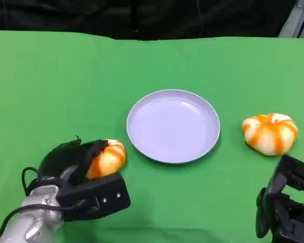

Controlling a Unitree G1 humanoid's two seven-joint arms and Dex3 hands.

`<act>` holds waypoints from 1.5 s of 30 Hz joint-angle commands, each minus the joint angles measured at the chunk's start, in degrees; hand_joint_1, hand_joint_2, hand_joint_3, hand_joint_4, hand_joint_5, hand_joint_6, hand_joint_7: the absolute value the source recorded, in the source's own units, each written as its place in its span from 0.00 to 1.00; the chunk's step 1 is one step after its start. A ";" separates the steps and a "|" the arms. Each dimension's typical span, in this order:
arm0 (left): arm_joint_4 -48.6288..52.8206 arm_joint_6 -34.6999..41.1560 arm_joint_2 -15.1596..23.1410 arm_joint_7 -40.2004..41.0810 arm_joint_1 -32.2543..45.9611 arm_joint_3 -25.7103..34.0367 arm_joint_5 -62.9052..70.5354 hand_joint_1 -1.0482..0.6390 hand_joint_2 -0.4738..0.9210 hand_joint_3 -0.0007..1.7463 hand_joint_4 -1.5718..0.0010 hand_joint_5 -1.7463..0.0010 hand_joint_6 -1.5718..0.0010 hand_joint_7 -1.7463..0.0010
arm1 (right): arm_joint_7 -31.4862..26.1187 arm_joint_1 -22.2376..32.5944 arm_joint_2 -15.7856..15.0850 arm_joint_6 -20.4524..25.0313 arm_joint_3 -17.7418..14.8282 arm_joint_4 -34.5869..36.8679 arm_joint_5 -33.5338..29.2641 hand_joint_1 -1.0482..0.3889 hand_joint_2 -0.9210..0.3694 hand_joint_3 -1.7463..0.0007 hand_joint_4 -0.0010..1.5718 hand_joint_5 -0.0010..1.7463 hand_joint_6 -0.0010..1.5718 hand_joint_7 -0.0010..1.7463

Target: Grasp the bread from the table and place it into the plate.

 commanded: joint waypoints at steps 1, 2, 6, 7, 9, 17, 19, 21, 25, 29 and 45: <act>0.62 -0.12 0.42 0.07 0.25 0.00 -0.72 0.20 1.00 0.22 0.82 0.99 0.70 1.00 | 0.09 0.21 -0.56 -0.09 -0.50 -0.89 0.30 0.71 0.23 0.30 0.60 1.00 0.42 1.00; 0.61 -0.16 0.45 0.07 0.25 -0.03 -0.79 0.20 1.00 0.22 0.82 0.99 0.70 1.00 | 0.18 0.21 -0.57 -0.15 -0.51 -0.87 0.37 0.71 0.23 0.30 0.60 1.00 0.42 1.00; 0.63 -0.18 0.49 0.10 0.22 -0.10 -0.89 0.20 1.00 0.21 0.82 0.99 0.70 1.00 | 0.22 0.21 -0.57 -0.17 -0.52 -0.85 0.38 0.71 0.23 0.30 0.60 1.00 0.42 1.00; 0.64 -0.18 0.50 0.11 0.22 -0.11 -0.90 0.20 1.00 0.21 0.82 0.99 0.70 1.00 | 0.22 0.21 -0.57 -0.17 -0.53 -0.85 0.38 0.71 0.23 0.30 0.60 1.00 0.42 1.00; 0.64 -0.18 0.50 0.11 0.22 -0.13 -0.91 0.20 1.00 0.21 0.82 0.99 0.70 1.00 | 0.23 0.21 -0.57 -0.17 -0.53 -0.85 0.38 0.71 0.23 0.30 0.60 1.00 0.42 1.00; 0.75 -5.51 -0.11 9.25 1.84 0.87 -1.11 0.56 1.00 0.15 0.61 0.94 0.55 0.96 | 0.19 0.53 -0.59 -0.20 -0.47 -1.18 0.29 0.71 0.23 0.30 0.60 1.00 0.42 1.00; 2.69 -9.33 -0.52 12.54 1.69 1.79 -2.41 0.61 1.00 0.16 0.44 0.91 0.45 0.95 | -0.01 0.63 -0.58 0.08 -0.44 -1.49 0.27 0.71 0.23 0.30 0.60 1.00 0.42 1.00; 4.27 -11.82 -0.57 13.92 1.36 2.19 -3.16 0.62 1.00 0.18 0.30 0.88 0.36 0.95 | -0.27 0.70 -0.53 0.31 -0.40 -1.72 0.20 0.70 0.23 0.30 0.60 1.00 0.42 1.00; 7.05 -14.85 -1.03 18.89 0.91 3.11 -3.24 0.60 0.91 0.36 0.49 0.10 0.52 0.15 | -0.03 0.71 -0.48 0.26 -0.45 -1.73 0.65 0.70 0.23 0.30 0.61 1.00 0.42 1.00; 7.55 -14.45 -1.23 20.16 0.73 3.50 -3.02 0.59 0.86 0.44 0.53 0.00 0.60 0.01 | 0.11 0.72 -0.40 0.25 -0.50 -1.69 1.16 0.70 0.23 0.29 0.61 1.00 0.42 1.00; -6.26 -12.58 0.55 21.18 0.11 8.10 -3.08 0.59 0.72 0.63 0.49 0.00 0.55 0.04 | -0.19 0.92 -0.28 0.00 -0.39 -1.82 0.67 0.69 0.23 0.30 0.61 1.00 0.42 1.00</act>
